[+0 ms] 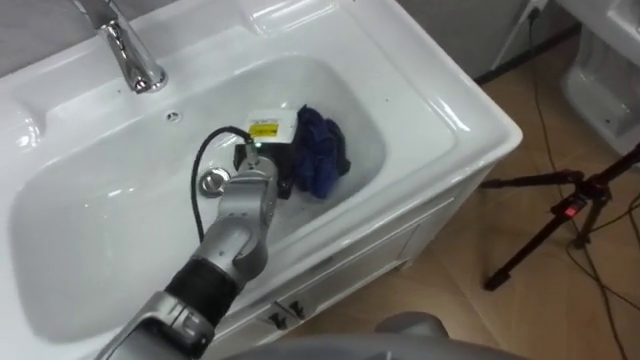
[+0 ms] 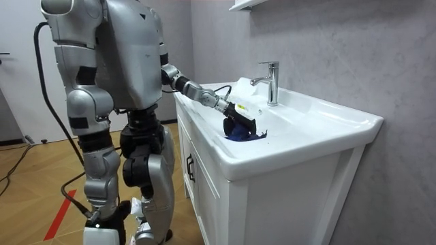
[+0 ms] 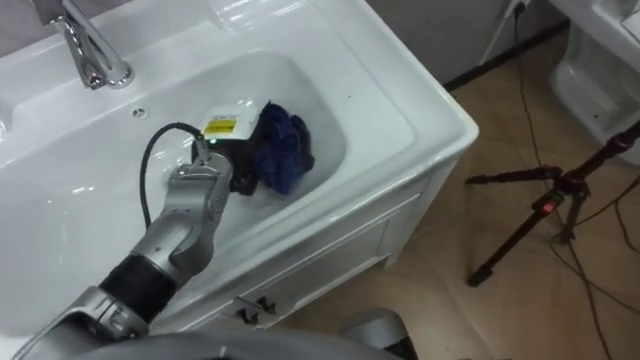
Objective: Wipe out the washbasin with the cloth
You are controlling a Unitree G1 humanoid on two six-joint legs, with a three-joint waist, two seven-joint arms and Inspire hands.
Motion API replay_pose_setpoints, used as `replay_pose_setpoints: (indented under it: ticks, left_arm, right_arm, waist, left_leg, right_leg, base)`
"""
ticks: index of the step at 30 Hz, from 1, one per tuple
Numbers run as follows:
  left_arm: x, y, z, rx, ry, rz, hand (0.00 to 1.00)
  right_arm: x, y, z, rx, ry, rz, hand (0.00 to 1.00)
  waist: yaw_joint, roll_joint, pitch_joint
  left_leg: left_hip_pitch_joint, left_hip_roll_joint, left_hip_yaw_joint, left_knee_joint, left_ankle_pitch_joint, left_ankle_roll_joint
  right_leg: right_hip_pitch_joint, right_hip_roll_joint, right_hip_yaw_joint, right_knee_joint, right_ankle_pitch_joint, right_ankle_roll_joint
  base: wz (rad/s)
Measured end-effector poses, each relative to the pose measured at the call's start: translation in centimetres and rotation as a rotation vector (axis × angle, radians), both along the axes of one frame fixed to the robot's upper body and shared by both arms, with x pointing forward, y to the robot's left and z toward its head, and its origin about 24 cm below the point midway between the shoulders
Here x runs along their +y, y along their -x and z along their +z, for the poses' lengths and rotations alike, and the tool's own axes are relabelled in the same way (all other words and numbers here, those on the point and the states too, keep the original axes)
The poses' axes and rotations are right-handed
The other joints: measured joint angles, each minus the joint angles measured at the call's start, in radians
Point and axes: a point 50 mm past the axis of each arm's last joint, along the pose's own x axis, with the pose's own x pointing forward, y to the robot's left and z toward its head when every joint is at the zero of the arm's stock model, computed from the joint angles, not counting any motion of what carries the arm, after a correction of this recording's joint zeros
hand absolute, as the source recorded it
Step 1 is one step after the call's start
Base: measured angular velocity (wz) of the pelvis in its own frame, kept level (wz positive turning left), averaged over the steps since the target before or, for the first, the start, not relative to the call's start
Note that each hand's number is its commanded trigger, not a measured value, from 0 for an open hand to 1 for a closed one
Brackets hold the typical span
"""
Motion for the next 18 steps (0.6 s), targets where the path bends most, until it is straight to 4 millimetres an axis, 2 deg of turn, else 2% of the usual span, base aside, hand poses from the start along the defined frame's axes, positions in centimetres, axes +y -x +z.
replay_pose_setpoints:
  ticks: [1, 2, 4, 5, 7, 9, 10, 14, 15, 18]
  left_arm:
    - [1.0, 0.5, -0.6, -0.01, -0.01, 0.029, 1.0]
    - [1.8, 0.8, -0.8, -0.022, -0.028, 0.044, 1.0]
    - [5.8, 2.2, -1.8, -0.066, -0.191, 0.091, 1.0]
    - [6.9, 2.7, -2.0, -0.07, -0.235, 0.105, 1.0]
    - [10.0, 4.4, -2.7, -0.088, -0.412, 0.111, 1.0]
    - [11.2, 5.5, -3.1, -0.074, -0.475, 0.126, 1.0]
    - [12.1, 6.2, -3.3, -0.054, -0.512, 0.127, 1.0]
    - [13.5, 7.7, -3.6, -0.027, -0.601, 0.094, 1.0]
    - [13.7, 7.8, -3.6, -0.025, -0.629, 0.072, 1.0]
    - [14.7, 8.8, -3.6, -0.016, -0.699, 0.028, 1.0]
  right_arm:
    - [-0.1, 0.1, 0.0, 0.004, 0.01, 0.019, 0.0]
    - [-0.1, 0.0, 0.0, 0.002, 0.017, 0.024, 0.0]
    - [-0.3, -0.3, 0.1, -0.007, 0.03, 0.029, 0.0]
    - [-0.3, -0.3, 0.1, -0.012, 0.031, 0.018, 0.0]
    - [-0.7, 0.2, 0.2, -0.014, 0.041, -0.007, 0.0]
    - [-1.3, 0.7, 0.3, -0.003, 0.054, -0.019, 0.0]
    - [-1.8, 0.7, 0.5, -0.003, 0.065, -0.024, 0.0]
    - [-3.0, 1.0, 0.9, -0.005, 0.093, -0.066, 0.0]
    - [-3.5, 1.2, 1.0, 0.002, 0.106, -0.065, 0.0]
    - [-4.5, 1.1, 1.4, -0.007, 0.132, -0.073, 0.0]
  waist:
    - [0.02, -0.004, -0.0039]
    - [0.026, -0.005, -0.0045]
    - [0.029, -0.004, -0.0073]
    - [0.031, -0.004, -0.0086]
    - [0.066, 0.002, -0.0182]
    - [0.083, 0.012, -0.0266]
    - [0.089, 0.024, -0.0301]
    - [0.114, 0.053, -0.0318]
    - [0.132, 0.063, -0.0328]
    - [0.143, 0.079, -0.0394]
  left_leg:
    - [0.002, 0.002, -0.002, 0.001, 0.0, 0.0]
    - [0.0, 0.003, -0.004, 0.0, 0.0, 0.0]
    - [-0.002, 0.01, -0.007, -0.007, 0.0, 0.0]
    - [-0.001, 0.012, -0.007, -0.008, 0.0, 0.0]
    - [0.001, 0.017, -0.01, -0.007, 0.0, 0.0]
    - [0.006, 0.018, -0.011, -0.007, 0.0, 0.0]
    - [0.013, 0.018, -0.011, -0.007, 0.0, 0.0]
    - [0.022, 0.02, -0.012, -0.006, 0.0, 0.0]
    - [0.021, 0.021, -0.012, -0.005, 0.0, 0.0]
    - [0.02, 0.026, -0.011, -0.004, 0.0, 0.0]
  right_leg:
    - [-0.001, 0.003, 0.007, 0.0, 0.001, -0.003]
    - [0.001, 0.005, 0.008, -0.001, 0.002, -0.004]
    - [-0.001, 0.014, 0.004, -0.001, 0.005, -0.009]
    - [-0.003, 0.016, 0.003, -0.001, 0.006, -0.01]
    - [-0.003, 0.019, -0.001, -0.002, 0.006, -0.017]
    - [0.001, 0.019, -0.005, -0.002, 0.005, -0.019]
    - [0.009, 0.019, -0.006, -0.003, 0.004, -0.02]
    - [0.016, 0.021, -0.005, -0.003, 0.002, -0.023]
    - [0.012, 0.021, -0.003, -0.003, 0.002, -0.024]
    - [0.009, 0.028, 0.004, -0.002, 0.002, -0.03]
  base:
    - [-0.24]
    - [-0.1]
    - [0.05]
    - [0.0]
    - [-0.05]
    - [0.04]
    - [0.0]
    - [-0.04]
    - [-0.09]
    - [-0.14]
